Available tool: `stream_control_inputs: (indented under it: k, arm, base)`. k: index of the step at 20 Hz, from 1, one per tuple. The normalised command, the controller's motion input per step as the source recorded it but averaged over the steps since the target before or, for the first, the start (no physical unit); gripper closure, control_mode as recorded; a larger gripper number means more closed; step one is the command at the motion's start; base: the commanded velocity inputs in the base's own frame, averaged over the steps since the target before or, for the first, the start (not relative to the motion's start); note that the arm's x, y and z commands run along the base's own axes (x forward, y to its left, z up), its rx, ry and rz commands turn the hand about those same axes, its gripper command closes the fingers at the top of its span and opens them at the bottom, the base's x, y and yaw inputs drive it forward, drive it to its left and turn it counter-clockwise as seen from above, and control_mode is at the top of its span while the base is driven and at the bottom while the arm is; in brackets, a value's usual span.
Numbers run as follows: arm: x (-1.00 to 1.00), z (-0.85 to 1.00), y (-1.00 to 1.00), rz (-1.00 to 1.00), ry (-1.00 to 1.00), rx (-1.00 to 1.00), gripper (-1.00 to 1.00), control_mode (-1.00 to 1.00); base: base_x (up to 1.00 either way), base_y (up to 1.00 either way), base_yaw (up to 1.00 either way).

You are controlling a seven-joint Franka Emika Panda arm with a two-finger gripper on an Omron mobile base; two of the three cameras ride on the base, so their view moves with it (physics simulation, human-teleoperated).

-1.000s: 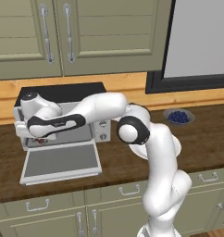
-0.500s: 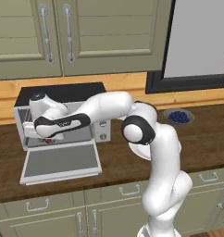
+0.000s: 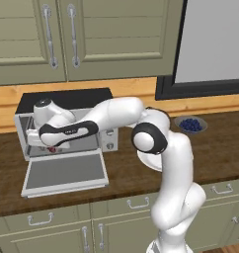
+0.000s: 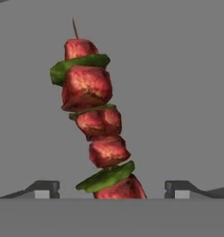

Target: Pick up the kebab skewer and baguette bread, and place them inside the toaster oven. Close the toaster oven door and start by setting the timer.

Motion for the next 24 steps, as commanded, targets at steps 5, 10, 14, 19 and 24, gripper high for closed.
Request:
stream_control_inputs:
  k: [5,10,14,19,24]
  arm:
    - [0.0,0.12,-0.19,0.0,-0.01,0.0,-1.0,-1.0]
    - [-0.77,0.57,-0.2,0.0,-0.11,0.0,-1.0,-1.0]
    - [-1.0,0.31,-0.75,0.0,-0.03,0.0,-1.0,-1.0]
    - [-0.91,0.2,-1.0,0.0,0.0,0.0,-1.0,-1.0]
    - [-0.56,0.18,-1.0,0.0,0.0,0.01,-1.0,-1.0]
  base:
    - [0.0,0.0,0.0]
    - [0.0,0.0,0.0]
    - [0.0,0.0,0.0]
    - [0.0,0.0,0.0]
    - [0.0,0.0,0.0]
